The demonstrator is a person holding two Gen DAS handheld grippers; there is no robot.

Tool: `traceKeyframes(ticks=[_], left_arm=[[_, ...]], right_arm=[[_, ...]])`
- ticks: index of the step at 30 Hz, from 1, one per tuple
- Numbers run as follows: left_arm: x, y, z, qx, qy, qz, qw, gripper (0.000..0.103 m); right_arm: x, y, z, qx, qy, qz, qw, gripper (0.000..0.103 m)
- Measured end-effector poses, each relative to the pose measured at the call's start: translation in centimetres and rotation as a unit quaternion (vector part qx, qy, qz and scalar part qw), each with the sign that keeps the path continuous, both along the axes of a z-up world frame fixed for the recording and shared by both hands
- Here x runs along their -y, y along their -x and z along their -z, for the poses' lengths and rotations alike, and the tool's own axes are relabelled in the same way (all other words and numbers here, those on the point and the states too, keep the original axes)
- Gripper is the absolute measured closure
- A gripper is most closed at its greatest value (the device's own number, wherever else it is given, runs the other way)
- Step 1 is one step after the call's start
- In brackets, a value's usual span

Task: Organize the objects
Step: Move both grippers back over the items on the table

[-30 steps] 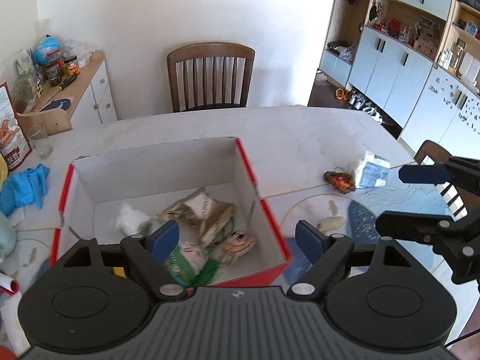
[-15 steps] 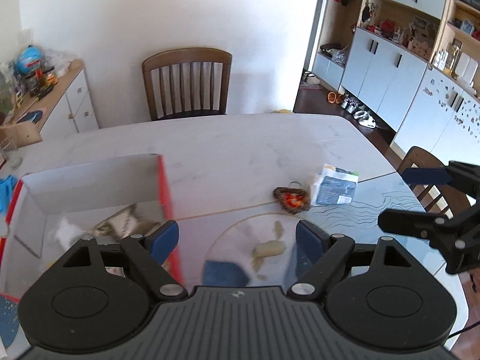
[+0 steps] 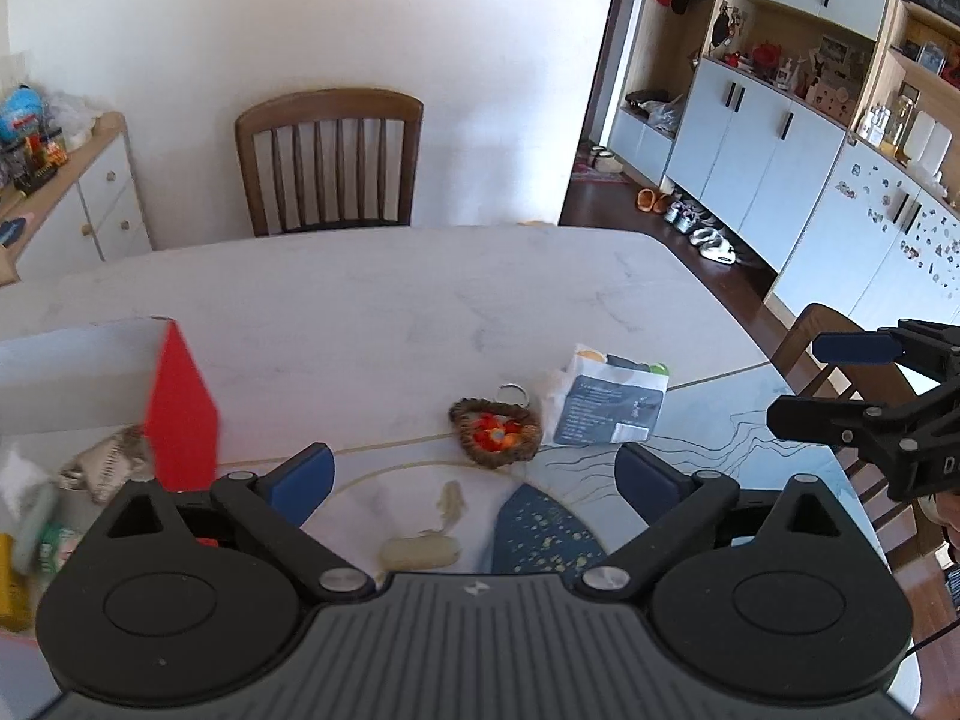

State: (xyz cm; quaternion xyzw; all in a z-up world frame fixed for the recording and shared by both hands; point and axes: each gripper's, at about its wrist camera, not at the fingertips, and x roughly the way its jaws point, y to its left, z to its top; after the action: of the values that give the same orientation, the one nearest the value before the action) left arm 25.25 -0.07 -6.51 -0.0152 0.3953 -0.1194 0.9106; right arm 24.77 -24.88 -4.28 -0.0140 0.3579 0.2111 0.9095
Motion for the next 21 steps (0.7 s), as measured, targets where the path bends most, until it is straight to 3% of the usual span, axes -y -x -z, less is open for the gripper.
traceKeyframes(ticks=[5,12,21], left_arm=[[1.1,-1.3,2.7,-0.012,0.009,-0.003,0.9999,0.002],[3.1,-3.0,5.5,0.016,-0.037,-0.007,0.9992,0.002],[5.1,-5.9,9.2,0.011,-0.077,0.009,0.9970,0.002]], right_arm=[[1.5,-1.7,2.1,-0.018,0.011,0.005,1.000,0.005],[2.0,-4.9,4.8,-0.039,0.042,-0.012,0.998,0.006],[0.7,-9.1,7.9,-0.052,0.097,-0.072,0.991,0.011]])
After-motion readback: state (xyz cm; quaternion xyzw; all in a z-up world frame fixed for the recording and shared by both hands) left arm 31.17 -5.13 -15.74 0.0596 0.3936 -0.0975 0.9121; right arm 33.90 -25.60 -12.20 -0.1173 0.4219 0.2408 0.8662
